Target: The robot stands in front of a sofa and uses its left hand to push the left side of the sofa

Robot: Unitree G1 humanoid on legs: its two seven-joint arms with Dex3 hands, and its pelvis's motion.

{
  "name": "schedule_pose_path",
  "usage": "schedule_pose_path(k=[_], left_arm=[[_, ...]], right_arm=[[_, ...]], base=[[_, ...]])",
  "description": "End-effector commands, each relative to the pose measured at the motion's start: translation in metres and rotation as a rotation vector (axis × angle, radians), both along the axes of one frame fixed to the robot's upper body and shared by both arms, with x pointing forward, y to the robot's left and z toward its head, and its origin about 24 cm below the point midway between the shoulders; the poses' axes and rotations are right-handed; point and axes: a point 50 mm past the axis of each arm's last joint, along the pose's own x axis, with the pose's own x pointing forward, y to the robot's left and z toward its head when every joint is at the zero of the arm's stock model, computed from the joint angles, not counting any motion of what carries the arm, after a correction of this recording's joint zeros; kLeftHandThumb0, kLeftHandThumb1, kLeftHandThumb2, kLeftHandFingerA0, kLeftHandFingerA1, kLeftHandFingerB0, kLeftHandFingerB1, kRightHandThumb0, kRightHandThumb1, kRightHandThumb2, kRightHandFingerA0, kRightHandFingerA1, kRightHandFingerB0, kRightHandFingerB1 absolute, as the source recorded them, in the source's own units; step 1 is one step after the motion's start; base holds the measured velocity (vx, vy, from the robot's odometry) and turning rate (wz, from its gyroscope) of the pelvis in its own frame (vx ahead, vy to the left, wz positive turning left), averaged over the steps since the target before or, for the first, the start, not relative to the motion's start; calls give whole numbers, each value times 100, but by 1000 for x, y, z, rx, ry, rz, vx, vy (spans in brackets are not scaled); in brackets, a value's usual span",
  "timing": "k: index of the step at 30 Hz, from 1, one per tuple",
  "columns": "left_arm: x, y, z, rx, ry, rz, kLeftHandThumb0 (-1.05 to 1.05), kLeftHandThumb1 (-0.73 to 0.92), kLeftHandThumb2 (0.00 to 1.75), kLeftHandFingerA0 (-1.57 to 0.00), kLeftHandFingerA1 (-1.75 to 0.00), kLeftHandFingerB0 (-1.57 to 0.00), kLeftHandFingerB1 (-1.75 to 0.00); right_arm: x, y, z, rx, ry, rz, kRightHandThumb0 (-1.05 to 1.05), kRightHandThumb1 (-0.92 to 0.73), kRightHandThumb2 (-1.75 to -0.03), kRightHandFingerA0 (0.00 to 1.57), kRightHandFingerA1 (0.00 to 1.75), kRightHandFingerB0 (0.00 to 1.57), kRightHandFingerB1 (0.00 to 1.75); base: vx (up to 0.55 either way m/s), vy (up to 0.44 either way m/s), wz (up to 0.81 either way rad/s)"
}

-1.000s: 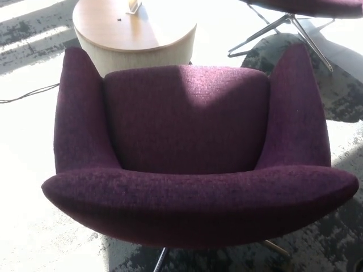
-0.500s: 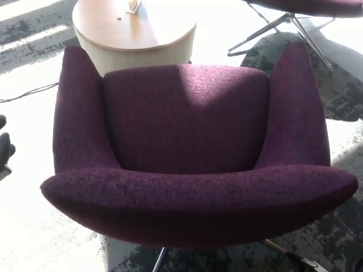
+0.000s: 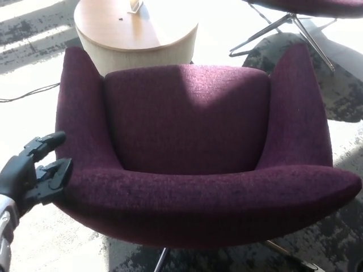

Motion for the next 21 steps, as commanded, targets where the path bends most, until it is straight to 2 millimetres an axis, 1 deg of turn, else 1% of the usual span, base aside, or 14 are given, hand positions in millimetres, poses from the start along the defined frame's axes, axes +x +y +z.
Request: schedule_pose_path(k=[1, 2, 5, 6, 9, 13, 14, 15, 16, 17, 20, 21], left_arm=[[-23, -20, -32, -3, 125, -88, -40, 47, 108, -3, -50, 0, -48], [-26, -23, -35, -2, 125, -103, -40, 45, 107, -3, -50, 0, -48], [-30, -28, -37, -7, 130, -113, -40, 45, 107, -4, -50, 0, -47], [-34, -32, -40, -4, 131, -133, -79, 83, 65, -23, -43, -19, -35], [-42, -48, -43, 2, 135, -211, -75, 86, 64, -22, -41, -19, -35], [-43, -50, -42, 4, 136, -216, -75, 86, 64, -22, -41, -19, -35], [-47, -85, -35, 4, 97, -374, -76, 84, 64, -26, -42, -23, -34], [-49, -94, -31, 15, 77, -417, -76, 84, 65, -28, -42, -25, -35], [-50, -96, -30, 21, 71, -429, -76, 84, 65, -28, -42, -25, -35], [-51, -103, -27, 10, 64, -455, -76, 83, 65, -29, -43, -25, -35], [-53, -105, -26, 11, 69, -458, -76, 83, 65, -29, -43, -25, -35], [-61, -133, -20, 6, 68, -580, -77, 83, 64, -26, -40, -23, -33]], right_arm=[[-11, -5, -3, -22, 18, -13, -69, -74, -63, 66, 41, 58, 39], [-12, -4, -4, -23, 20, -4, -69, -75, -64, 64, 41, 57, 38], [-13, -3, -4, -24, 28, -2, -69, -75, -64, 65, 41, 58, 38], [-14, -3, -5, -17, 31, -5, -69, -75, -64, 66, 43, 57, 38], [-15, -3, -5, -22, 32, 4, -69, -75, -64, 65, 42, 56, 37], [-15, -3, -5, -23, 32, 5, -69, -75, -64, 65, 42, 56, 37], [-12, -3, -4, -37, 24, 19, -69, -75, -64, 64, 41, 54, 38], [-11, -2, -4, -40, 25, 17, -67, -75, -64, 65, 41, 56, 38], [-11, -1, -4, -41, 26, 16, -67, -75, -64, 65, 41, 56, 38], [-10, 0, -4, -42, 25, 13, -67, -75, -64, 67, 41, 58, 38], [-10, 0, -4, -43, 26, 12, -67, -75, -64, 67, 41, 58, 38], [-9, 1, -3, -52, 23, 24, -68, -75, -63, 66, 40, 56, 37]], base=[[0, 0, 0], [0, 0, 0], [0, 0, 0], [0, 0, 0], [0, 0, 0], [0, 0, 0], [0, 0, 0], [0, 0, 0], [0, 0, 9], [0, 0, 7], [0, 0, 5], [0, 0, 0]])
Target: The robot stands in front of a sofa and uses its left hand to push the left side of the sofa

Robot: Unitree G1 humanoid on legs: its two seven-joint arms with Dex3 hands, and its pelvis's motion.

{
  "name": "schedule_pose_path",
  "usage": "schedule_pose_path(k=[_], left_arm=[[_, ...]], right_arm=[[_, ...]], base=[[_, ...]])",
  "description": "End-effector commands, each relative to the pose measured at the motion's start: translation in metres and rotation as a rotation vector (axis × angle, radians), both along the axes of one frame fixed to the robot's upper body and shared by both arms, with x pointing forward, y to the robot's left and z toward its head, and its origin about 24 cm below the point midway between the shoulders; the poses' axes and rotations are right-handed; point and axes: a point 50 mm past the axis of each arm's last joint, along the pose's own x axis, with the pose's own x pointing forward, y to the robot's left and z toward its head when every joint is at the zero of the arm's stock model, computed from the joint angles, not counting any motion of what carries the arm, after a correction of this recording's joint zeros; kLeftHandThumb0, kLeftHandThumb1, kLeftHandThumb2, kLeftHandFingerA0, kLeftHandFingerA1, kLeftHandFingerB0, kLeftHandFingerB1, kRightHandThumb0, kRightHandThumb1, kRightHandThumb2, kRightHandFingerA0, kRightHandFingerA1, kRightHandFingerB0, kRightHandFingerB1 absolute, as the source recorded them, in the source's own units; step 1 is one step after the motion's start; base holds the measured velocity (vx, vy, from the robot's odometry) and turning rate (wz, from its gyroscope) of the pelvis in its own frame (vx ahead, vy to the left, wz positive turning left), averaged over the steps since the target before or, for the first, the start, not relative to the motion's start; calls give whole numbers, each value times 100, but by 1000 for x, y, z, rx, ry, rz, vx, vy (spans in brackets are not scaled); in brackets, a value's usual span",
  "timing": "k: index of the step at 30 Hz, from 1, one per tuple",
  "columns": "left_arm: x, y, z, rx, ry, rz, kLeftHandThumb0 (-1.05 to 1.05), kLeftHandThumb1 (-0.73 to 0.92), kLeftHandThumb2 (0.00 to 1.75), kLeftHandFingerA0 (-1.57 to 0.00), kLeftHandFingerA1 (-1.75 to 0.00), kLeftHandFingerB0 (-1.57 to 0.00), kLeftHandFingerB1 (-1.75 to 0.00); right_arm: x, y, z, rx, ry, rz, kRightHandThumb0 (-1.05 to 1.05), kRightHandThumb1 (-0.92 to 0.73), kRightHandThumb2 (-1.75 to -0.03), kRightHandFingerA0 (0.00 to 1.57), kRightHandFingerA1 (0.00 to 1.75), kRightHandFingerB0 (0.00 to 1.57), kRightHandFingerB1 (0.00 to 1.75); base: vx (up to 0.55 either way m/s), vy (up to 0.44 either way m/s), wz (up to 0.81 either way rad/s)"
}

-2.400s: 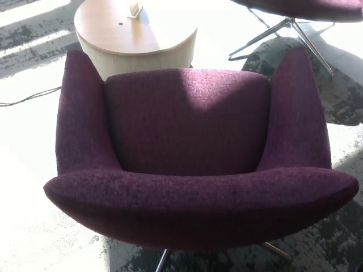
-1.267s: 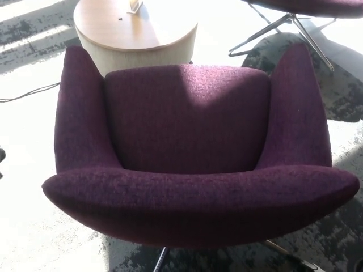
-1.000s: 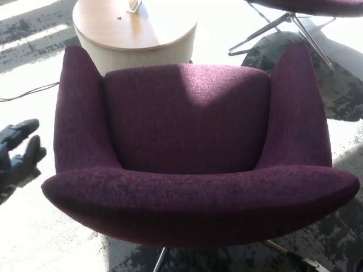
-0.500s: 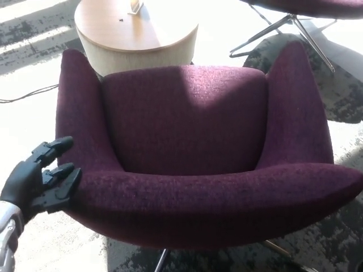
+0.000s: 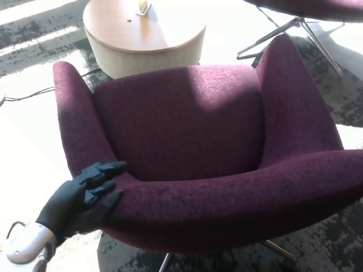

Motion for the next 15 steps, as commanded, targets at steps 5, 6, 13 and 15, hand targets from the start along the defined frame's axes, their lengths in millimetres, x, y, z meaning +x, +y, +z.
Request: schedule_pose_path(k=[5, 6, 13, 15], left_arm=[[-29, -72, -5, -9, 144, -319, -76, 85, 63, -25, -39, -22, -31], [-30, -74, -4, 3, 143, -329, -76, 86, 63, -26, -38, -23, -31], [-35, -101, 7, 36, 105, -428, -68, 87, 66, -29, -42, -23, -34], [-35, -107, 9, 22, 126, -451, -70, 87, 66, -25, -40, -22, -33]], right_arm=[[3, -4, 2, -36, -11, 0, -67, -75, -64, 67, 41, 56, 38], [3, -3, 2, -39, -10, 1, -66, -76, -64, 67, 42, 57, 38], [4, -1, 2, -37, 1, 13, -70, -73, -63, 69, 42, 57, 38], [4, -1, 2, -46, -7, 19, -67, -74, -63, 70, 43, 57, 38]], base=[[0, 0, 0], [0, 0, 0], [0, 0, 0], [0, 0, 0]])
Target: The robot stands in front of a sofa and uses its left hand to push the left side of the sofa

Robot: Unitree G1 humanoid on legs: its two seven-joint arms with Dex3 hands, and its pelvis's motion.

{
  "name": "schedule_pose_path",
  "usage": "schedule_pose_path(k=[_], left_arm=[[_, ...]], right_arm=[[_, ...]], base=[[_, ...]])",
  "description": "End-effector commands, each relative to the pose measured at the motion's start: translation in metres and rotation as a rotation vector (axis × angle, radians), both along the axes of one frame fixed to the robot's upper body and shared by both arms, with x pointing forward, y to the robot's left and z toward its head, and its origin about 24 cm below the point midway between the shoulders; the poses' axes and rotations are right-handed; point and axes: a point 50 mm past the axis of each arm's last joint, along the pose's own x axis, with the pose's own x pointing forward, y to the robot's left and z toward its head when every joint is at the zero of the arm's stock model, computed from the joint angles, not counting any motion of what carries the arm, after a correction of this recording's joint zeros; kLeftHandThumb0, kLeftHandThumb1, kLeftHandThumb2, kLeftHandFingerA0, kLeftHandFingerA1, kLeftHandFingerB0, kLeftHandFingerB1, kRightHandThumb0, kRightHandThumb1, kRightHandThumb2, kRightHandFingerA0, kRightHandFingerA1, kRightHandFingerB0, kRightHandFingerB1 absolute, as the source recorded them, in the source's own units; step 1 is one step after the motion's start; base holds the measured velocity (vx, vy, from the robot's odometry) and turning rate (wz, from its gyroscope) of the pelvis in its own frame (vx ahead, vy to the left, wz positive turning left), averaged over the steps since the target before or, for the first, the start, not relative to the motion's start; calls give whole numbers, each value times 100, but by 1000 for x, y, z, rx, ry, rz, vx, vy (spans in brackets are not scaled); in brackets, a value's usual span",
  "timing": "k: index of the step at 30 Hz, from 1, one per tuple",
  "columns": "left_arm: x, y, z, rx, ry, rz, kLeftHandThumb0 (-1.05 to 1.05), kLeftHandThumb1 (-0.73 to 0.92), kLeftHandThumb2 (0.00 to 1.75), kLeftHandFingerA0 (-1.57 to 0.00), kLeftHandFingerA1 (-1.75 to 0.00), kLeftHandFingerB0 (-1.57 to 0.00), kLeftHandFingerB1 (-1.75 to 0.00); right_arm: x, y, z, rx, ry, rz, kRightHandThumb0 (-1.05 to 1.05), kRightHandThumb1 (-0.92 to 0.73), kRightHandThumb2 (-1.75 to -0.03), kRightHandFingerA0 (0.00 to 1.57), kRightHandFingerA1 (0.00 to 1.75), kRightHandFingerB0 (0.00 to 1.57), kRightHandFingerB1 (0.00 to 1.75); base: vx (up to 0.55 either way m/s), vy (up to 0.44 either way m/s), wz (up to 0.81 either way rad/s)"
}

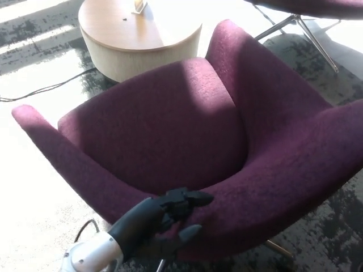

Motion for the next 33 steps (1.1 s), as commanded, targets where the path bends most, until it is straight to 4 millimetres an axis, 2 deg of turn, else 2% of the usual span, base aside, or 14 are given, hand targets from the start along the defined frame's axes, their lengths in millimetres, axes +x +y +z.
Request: schedule_pose_path(k=[1, 12, 13, 16, 20, 21, 24, 25, 26, 27, 28, 31, 32, 33], left_arm=[[-11, -16, -6, 23, 100, -103, -70, 87, 66, -25, -40, -22, -33], [-4, -48, -11, 56, 90, -149, -77, 87, 66, -28, -37, -22, -31], [-3, -53, -11, 67, 87, -155, -76, 86, 66, -28, -37, -23, -31], [-1, -64, -13, 53, 84, -196, -74, 86, 65, -23, -38, -22, -32], [-3, -75, -16, 15, 109, -203, -67, 81, 66, -22, -39, -19, -32], [-4, -76, -17, -3, 121, -207, -36, 57, 110, -5, -50, -1, -46], [-4, -77, -18, -11, 124, -208, -36, 57, 110, -5, -50, -1, -46], [-4, -77, -18, -11, 124, -208, -65, 81, 68, -22, -41, -18, -33], [-5, -78, -19, -4, 121, -208, -67, 81, 67, -22, -41, -18, -32], [-5, -79, -20, 8, 117, -208, -67, 81, 67, -22, -41, -18, -32], [-5, -77, -19, 5, 127, -204, -36, 56, 110, -4, -49, 0, -45], [-4, -77, -20, 5, 127, -204, -36, 56, 110, -4, -49, 0, -45], [-5, -76, -20, 21, 117, -203, -71, 84, 65, -20, -37, -23, -32], [-5, -74, -21, 46, 102, -203, -37, 53, 109, -3, -49, 0, -45]], right_arm=[[1, -4, 1, -28, -8, -3, -67, -74, -63, 70, 43, 57, 38], [2, -2, 2, -62, -3, 28, -68, -77, -64, 70, 45, 53, 36], [3, -1, 3, -76, -10, 40, -68, -64, -100, 60, 59, 42, 51], [4, 0, 2, -90, 10, 53, -74, -83, -66, 58, 39, 52, 36], [7, 1, 2, -112, 23, 58, -74, -87, -67, 50, 36, 46, 34], [7, 1, 3, -108, 12, 54, -73, -86, -68, 52, 36, 45, 34], [7, 2, 4, -107, 7, 52, -73, -86, -68, 52, 36, 45, 34], [7, 2, 4, -107, 7, 52, -73, -86, -67, 54, 36, 47, 34], [8, 1, 4, -106, 5, 49, -72, -86, -67, 68, 40, 56, 37], [8, 1, 4, -104, 2, 44, -72, -86, -67, 68, 40, 56, 37], [10, 2, 5, -113, -2, 49, -72, -85, -67, 63, 39, 55, 36], [10, 2, 5, -113, -2, 49, -72, -85, -67, 63, 39, 55, 36], [9, 2, 4, -115, 3, 53, -80, -76, -80, 53, 43, 44, 39], [7, 3, 3, -124, 16, 62, -73, -88, -68, 60, 38, 49, 35]], base=[[0, 0, 0], [0, 0, 0], [0, 0, 0], [0, 0, 0], [0, 0, 0], [0, 0, 0], [0, 0, 0], [0, 0, 0], [0, 0, 0], [0, 0, 0], [0, 0, 0], [0, 0, 0], [0, 0, 0], [0, 0, 0]])
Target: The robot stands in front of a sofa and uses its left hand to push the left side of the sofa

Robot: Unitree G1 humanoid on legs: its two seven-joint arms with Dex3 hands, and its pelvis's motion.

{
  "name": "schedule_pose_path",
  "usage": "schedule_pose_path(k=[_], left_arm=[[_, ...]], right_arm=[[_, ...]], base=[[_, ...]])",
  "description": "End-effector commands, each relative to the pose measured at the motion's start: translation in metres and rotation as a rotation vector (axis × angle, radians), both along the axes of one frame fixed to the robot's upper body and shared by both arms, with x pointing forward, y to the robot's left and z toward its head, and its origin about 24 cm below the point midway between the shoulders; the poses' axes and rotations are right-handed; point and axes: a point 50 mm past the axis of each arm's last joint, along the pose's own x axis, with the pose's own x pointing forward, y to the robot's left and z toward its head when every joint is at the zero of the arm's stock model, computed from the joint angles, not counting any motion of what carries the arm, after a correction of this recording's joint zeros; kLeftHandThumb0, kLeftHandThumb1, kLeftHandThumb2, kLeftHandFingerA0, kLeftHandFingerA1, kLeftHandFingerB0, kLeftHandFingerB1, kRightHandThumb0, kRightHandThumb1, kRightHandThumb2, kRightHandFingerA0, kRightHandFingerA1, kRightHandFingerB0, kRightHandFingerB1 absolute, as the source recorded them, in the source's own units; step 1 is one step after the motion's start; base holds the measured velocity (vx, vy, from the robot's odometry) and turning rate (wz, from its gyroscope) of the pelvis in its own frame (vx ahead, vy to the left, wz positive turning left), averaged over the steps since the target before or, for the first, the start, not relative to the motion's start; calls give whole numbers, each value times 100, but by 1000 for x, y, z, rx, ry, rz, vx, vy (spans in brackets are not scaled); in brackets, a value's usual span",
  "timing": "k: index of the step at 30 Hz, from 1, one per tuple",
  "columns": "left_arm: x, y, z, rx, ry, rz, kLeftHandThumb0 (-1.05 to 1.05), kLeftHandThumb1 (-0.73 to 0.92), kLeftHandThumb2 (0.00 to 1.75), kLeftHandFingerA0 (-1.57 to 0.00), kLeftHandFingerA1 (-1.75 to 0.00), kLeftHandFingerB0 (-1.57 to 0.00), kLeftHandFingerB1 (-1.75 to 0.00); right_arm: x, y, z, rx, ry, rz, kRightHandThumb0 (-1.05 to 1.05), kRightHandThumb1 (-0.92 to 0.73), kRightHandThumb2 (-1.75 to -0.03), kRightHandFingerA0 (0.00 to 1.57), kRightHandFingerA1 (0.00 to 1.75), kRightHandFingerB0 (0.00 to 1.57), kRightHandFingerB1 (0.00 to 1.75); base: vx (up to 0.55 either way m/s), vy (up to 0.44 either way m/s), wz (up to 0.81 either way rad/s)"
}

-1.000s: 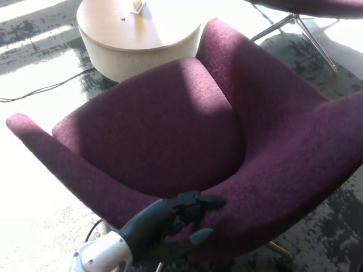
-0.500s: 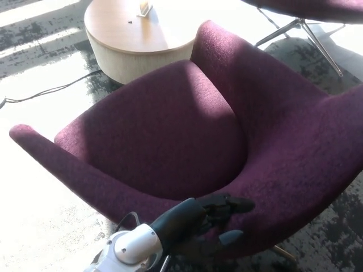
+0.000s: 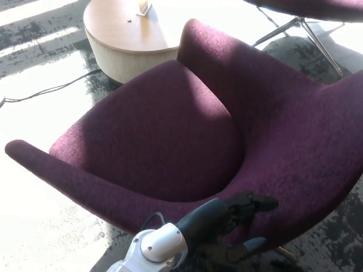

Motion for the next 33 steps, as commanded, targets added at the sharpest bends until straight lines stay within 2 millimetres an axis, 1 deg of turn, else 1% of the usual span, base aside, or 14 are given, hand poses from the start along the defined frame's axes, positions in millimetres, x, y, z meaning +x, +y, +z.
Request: schedule_pose_path(k=[1, 5, 6, 7, 8, 9, 13, 14, 15, 19, 22, 23, 29, 33], left_arm=[[-13, 2, -17, 81, 54, -59, -37, 53, 109, -3, -49, 0, -45], [-12, 4, -17, 68, 62, -60, -37, 54, 110, -3, -49, 0, -46], [-9, 16, -19, 144, 37, -10, -73, 85, 66, -28, -36, -26, -31], [-7, 20, -20, 177, 25, 11, -73, 85, 66, -28, -36, -26, -31], [-7, 24, -20, 168, 22, 9, -72, 87, 66, -28, -37, -24, -31], [-5, 28, -21, 167, 17, 12, -70, 87, 66, -27, -37, -23, -31], [0, 42, -23, 118, 45, 47, -72, 87, 66, -22, -39, -20, -34], [3, 48, -21, 115, 46, 56, -37, 55, 111, -3, -49, 0, -46], [6, 57, -20, 100, 70, 87, -37, 55, 111, -3, -48, -1, -47], [8, 69, -18, 111, 59, 109, -37, 57, 112, -3, -49, 0, -46], [13, 84, -18, 144, 37, 142, -37, 54, 110, -4, -48, -1, -47], [14, 88, -19, 155, 29, 153, -72, 86, 66, -25, -40, -20, -33], [17, 114, -23, 166, 68, 237, -71, 85, 65, -30, -41, -23, -33], [17, 117, -25, 164, 80, 248, -70, 85, 65, -29, -40, -22, -33]], right_arm=[[-3, -4, -2, -46, 26, 2, -73, -88, -68, 60, 38, 49, 35], [-3, -4, -2, -30, 28, 14, -72, -86, -67, 63, 40, 54, 36], [-3, -5, -1, 17, 13, -14, -65, -76, -64, 69, 44, 50, 35], [-4, -5, -1, 37, 6, -26, -65, -76, -64, 69, 44, 50, 35], [-3, -5, -1, 47, 8, -25, -67, -62, -98, 59, 59, 41, 51], [-4, -4, -2, 57, 11, -21, -67, -75, -63, 68, 48, 51, 36], [-3, -5, -1, 70, -3, -16, -69, -73, -63, 72, 46, 62, 39], [-1, -4, 0, 81, -7, -21, -69, -72, -63, 73, 46, 65, 40], [1, -3, 0, 100, -14, -36, -68, -70, -62, 78, 49, 74, 41], [3, -3, 0, 99, -7, -44, -68, -70, -62, 77, 47, 68, 41], [6, 0, 0, 98, -5, -35, -69, -70, -62, 77, 46, 71, 41], [6, 0, 0, 96, -4, -32, -69, -70, -62, 77, 46, 70, 41], [1, 0, -2, 95, -1, -37, -67, -70, -63, 77, 46, 72, 42], [-1, -1, -3, 94, 1, -36, -66, -71, -63, 77, 46, 71, 41]], base=[[0, 0, 0], [0, 0, 0], [0, 0, 0], [0, 0, 0], [0, 0, 0], [0, 0, 0], [0, 0, 0], [0, 0, 0], [0, 0, 0], [0, 0, 0], [0, 0, 0], [0, 0, 0], [0, 0, 0], [0, 0, 0]])
